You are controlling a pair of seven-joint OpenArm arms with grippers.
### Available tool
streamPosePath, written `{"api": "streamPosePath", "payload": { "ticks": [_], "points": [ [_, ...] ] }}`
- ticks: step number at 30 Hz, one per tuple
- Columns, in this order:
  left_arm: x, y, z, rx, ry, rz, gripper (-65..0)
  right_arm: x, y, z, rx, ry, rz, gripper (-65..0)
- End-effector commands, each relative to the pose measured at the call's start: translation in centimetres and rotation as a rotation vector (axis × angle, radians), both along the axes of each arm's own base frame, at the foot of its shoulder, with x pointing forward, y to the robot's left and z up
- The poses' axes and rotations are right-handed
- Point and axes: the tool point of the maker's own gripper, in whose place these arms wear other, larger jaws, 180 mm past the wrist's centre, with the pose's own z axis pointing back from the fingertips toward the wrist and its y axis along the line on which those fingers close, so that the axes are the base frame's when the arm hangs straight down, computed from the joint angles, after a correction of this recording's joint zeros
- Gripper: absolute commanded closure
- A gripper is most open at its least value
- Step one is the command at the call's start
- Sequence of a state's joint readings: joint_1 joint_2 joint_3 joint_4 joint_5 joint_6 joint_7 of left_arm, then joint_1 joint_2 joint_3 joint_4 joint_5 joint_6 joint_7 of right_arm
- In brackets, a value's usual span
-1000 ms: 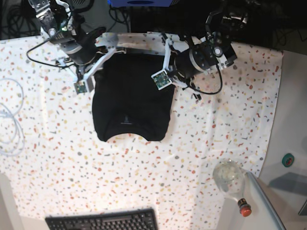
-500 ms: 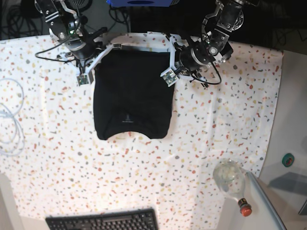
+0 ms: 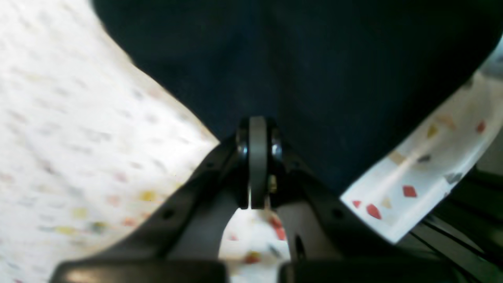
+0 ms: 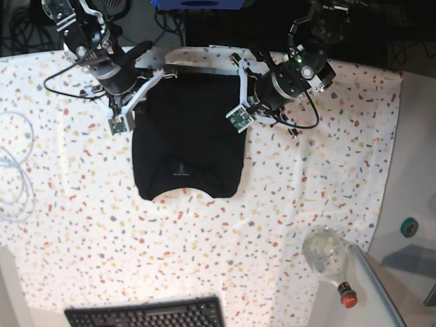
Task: Layout the t-shirt on the table in an organized manner, then fold the t-shirt properly
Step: 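Grasp the shirt's collar edge with both grippers and pull it straight, then release the shirt and lift both grippers away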
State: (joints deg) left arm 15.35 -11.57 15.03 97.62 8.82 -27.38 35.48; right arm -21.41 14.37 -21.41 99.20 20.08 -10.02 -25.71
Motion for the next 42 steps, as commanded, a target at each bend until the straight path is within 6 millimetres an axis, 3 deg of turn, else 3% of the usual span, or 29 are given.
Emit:
{"api": "streamPosePath", "payload": {
  "ticks": [1,5,7,14,17,20,24,27,29,33,38,40,42],
  "points": [
    [0.2,-0.2,-0.1,-0.02,-0.002,0.007,0.0,0.7,0.2,0.0,-0.003,-0.018,0.009,0.0],
    [-0.9,0.5,-2.3,0.007,0.065,0.013,0.0,-0.6,0.2,-3.0,-0.026,0.064,0.006,0.0],
    [-1.3,0.9,-2.6,0.01,0.075,0.024,0.0,-0.8,0.0,-3.3,-0.03,0.074,0.004,0.0],
    [0.8,3.1,1.4,-0.002,-0.043,0.095,0.0,2.1,1.4,2.0,0.031,-0.071,0.018,0.0],
    [0.3,4.6,2.0,0.013,-0.055,0.132,0.0,4.8,1.4,3.3,0.02,-0.099,0.029,0.0],
    [-1.1,6.3,1.4,0.037,-0.026,0.161,0.0,7.6,0.9,3.3,-0.009,-0.104,0.025,0.0],
    [-3.3,10.2,0.5,0.094,0.021,0.243,0.0,11.4,0.2,4.0,-0.039,-0.145,0.014,0.0],
    [-4.3,13.4,0.4,0.135,0.036,0.325,0.0,12.9,0.0,4.3,-0.05,-0.161,0.011,0.0],
    [-4.7,14.9,0.5,0.155,0.04,0.364,0.0,13.7,0.3,4.1,-0.046,-0.156,0.004,0.0],
    [-5.2,16.2,1.0,0.113,0.045,0.433,0.0,15.3,-0.4,1.6,-0.078,-0.106,-0.026,0.0],
    [-4.8,17.7,1.9,0.036,0.03,0.526,0.0,16.2,-3.0,-1.8,-0.142,-0.053,-0.071,0.0],
    [-4.9,18.1,2.2,0.01,0.029,0.555,0.0,16.2,-3.4,-1.7,-0.145,-0.054,-0.079,0.0],
    [-5.2,18.0,2.3,-0.008,0.037,0.558,0.0,15.9,-2.8,-0.3,-0.124,-0.095,-0.065,0.0]
  ]
}}
